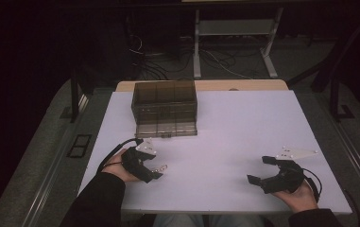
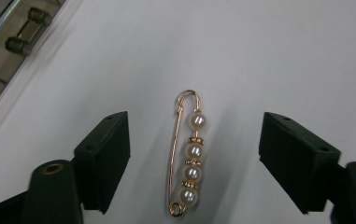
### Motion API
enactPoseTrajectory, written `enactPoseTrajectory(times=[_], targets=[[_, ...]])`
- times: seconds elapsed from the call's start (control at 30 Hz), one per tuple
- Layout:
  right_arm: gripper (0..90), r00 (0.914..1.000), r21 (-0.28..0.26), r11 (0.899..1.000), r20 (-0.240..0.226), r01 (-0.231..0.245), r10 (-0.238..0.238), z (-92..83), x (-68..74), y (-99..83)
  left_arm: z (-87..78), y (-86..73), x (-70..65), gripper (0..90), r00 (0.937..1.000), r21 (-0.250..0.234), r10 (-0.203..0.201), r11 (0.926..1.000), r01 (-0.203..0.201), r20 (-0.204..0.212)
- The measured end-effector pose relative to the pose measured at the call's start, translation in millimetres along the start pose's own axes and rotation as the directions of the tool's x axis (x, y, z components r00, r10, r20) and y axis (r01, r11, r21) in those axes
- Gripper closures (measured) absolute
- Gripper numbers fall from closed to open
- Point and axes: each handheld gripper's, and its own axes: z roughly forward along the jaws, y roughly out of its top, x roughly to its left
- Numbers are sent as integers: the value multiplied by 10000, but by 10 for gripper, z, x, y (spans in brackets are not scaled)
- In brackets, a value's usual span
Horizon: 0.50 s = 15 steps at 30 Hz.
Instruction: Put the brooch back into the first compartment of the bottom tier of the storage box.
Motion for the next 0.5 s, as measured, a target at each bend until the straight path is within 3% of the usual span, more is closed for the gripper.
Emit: enactPoseTrajectory(times=[0.2, 0.5], targets=[[2, 10000, 19, 10000, -19, 37, -37, 10, 1, -1, 8, -66, 9, 370, 9999, 55, 87, 9999, -86, -127], [2, 10000, 54, 10000, -56, 46, -45, 18, 5, -1, 15, -72, 0, 467, 9992, 143, 358, 9993, -356, -159]])
